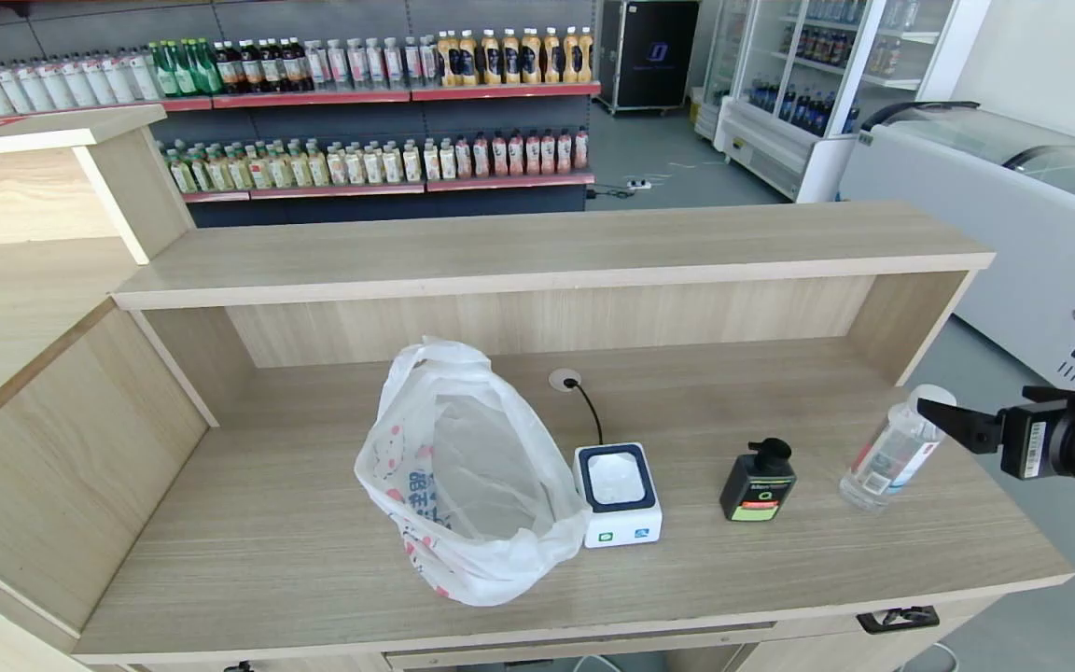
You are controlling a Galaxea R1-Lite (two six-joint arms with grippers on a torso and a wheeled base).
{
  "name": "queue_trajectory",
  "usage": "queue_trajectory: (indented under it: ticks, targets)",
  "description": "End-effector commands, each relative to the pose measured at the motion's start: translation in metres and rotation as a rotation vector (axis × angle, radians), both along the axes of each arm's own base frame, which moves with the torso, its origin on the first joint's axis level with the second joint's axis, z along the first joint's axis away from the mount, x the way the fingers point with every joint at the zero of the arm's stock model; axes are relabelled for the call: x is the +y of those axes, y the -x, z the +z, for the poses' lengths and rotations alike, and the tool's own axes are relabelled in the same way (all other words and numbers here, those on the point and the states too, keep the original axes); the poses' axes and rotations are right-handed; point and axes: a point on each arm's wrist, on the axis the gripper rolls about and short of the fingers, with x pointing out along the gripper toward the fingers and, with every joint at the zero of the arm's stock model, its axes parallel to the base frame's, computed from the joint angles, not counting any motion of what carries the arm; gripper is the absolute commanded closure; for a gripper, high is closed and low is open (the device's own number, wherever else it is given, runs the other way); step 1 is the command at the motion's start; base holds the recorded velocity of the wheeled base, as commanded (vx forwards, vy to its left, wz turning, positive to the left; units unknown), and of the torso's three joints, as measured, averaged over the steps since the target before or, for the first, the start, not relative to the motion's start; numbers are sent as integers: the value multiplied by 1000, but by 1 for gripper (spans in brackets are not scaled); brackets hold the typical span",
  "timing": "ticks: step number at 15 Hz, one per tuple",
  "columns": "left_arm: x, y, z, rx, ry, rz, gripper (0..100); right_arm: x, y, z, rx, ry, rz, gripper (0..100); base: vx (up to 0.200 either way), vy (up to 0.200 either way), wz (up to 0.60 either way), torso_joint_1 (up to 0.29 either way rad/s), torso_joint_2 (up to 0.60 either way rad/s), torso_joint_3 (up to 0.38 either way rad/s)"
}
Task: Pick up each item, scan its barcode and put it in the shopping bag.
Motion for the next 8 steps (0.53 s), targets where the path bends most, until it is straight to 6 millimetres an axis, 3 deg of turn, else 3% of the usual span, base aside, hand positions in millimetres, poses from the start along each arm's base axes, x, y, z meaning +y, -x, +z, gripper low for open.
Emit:
queue_trajectory:
  ticks: [1, 8]
  targets:
    - [0, 0, 0, 0, 0, 1, 0, -1, -22, -26, 124, -7, 46, 0, 0, 0, 0, 0, 0, 0]
    - [0, 0, 0, 0, 0, 1, 0, -8, -42, -68, 228, 74, 350, 0, 0, 0, 0, 0, 0, 0]
